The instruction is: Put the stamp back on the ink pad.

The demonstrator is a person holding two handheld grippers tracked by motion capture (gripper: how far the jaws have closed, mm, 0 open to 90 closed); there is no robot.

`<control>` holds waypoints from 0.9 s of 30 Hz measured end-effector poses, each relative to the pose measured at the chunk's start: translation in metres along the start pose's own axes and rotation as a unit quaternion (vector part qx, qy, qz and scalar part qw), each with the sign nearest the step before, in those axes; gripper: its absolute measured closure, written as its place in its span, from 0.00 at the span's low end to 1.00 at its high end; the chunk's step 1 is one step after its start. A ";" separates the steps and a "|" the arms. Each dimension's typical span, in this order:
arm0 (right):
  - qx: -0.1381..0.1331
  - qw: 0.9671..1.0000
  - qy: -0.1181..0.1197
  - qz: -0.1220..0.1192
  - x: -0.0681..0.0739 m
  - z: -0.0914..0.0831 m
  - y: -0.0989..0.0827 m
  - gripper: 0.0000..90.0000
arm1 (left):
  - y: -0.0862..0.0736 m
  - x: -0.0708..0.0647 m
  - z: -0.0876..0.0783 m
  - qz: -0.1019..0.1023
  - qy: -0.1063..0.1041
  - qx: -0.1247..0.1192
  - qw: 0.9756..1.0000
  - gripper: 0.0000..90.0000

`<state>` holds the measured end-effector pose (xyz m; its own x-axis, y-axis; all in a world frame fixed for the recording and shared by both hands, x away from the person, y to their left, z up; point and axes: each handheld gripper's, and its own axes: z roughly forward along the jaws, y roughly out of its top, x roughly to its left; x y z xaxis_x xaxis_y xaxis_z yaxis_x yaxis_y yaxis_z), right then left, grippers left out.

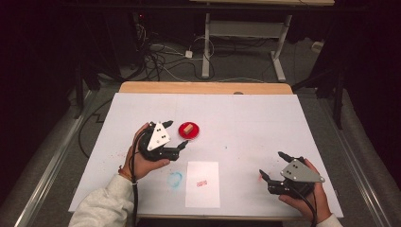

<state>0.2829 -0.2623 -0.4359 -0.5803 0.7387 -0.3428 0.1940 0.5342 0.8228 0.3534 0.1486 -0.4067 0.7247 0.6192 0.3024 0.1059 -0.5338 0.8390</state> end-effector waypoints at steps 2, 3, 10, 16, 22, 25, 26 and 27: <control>-0.001 1.000 0.001 0.000 0.000 0.000 0.000 0.21 | -0.005 -0.003 -0.004 0.007 0.008 0.001 1.000 0.22; 0.000 1.000 0.002 0.000 0.000 0.000 0.000 0.21 | -0.008 -0.004 -0.005 0.008 0.009 0.000 1.000 0.22; 0.000 1.000 0.003 -0.003 0.001 0.000 0.000 0.21 | -0.032 -0.009 -0.017 0.010 0.016 0.018 1.000 0.22; 0.000 1.000 0.003 -0.003 0.001 0.000 0.000 0.21 | -0.047 -0.015 -0.024 0.016 0.021 0.034 0.999 0.22; 0.002 1.000 0.006 -0.006 0.003 0.001 0.001 0.21 | -0.069 -0.018 -0.030 -0.010 0.006 0.043 0.999 0.21; 0.004 1.000 0.006 -0.007 0.004 0.001 0.001 0.21 | -0.082 -0.022 -0.030 -0.011 0.008 0.059 0.998 0.21; 0.004 1.000 0.006 -0.008 0.004 0.001 0.001 0.21 | -0.085 -0.022 -0.029 -0.014 0.002 0.066 0.998 0.21; 0.004 1.000 0.006 -0.009 0.005 0.001 0.001 0.21 | -0.086 -0.023 -0.030 -0.014 0.000 0.070 0.997 0.21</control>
<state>0.2812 -0.2575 -0.4368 -0.5939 0.7238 -0.3514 0.1892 0.5501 0.8134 0.3074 0.1978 -0.4726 0.7207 0.6346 0.2790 0.2210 -0.5917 0.7752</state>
